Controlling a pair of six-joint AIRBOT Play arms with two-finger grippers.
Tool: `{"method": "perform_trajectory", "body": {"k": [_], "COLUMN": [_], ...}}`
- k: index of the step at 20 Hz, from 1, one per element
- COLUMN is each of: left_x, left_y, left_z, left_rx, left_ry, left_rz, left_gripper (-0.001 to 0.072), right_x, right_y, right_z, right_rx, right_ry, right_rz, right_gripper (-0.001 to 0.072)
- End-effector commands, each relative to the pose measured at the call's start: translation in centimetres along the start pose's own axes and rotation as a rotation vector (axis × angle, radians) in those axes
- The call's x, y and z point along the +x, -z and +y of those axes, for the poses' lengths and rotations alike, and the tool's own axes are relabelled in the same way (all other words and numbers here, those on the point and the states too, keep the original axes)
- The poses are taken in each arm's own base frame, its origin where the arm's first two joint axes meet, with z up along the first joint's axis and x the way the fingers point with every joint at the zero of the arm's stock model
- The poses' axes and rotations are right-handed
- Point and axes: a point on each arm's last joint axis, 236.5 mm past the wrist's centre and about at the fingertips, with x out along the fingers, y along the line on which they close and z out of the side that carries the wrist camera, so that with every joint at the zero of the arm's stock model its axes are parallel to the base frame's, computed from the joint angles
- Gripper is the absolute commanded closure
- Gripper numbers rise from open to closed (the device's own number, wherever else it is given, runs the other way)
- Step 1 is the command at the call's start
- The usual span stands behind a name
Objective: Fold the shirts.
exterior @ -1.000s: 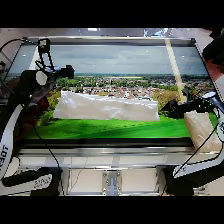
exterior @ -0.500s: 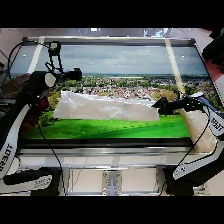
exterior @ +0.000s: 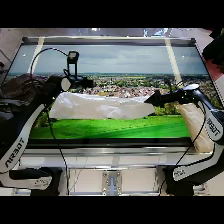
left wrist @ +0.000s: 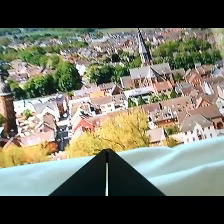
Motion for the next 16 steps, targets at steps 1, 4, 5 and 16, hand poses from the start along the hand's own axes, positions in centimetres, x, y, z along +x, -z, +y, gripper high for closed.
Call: {"method": "perform_trajectory", "body": {"k": [1, 4, 5, 16], "left_x": [3.0, 4.9, 5.3, -4.1], "left_y": [6.4, 11.2, 12.1, -5.5], "left_z": [-4.1, -9.8, -11.9, -9.1], "left_rx": [0.066, 0.168, 0.203, 0.194], "left_ry": [0.048, 0.113, 0.137, 0.093], "left_rz": [0.203, 0.307, 0.307, -0.199], "left_gripper": [0.0698, 0.0698, 0.0698, 0.0698], "right_x": [-3.7, -7.6, -8.9, -7.2], "right_y": [0.4, 0.9, 1.6, 2.6], "right_z": [7.3, 10.4, 11.0, 17.5], "right_rx": [-0.114, -0.194, -0.207, -0.267], "right_ry": [-0.002, 0.154, 0.215, 0.283], "right_rz": [-0.042, -0.1, -0.09, -0.056], "right_gripper": [0.0693, 0.0695, 0.0695, 0.0697]}}
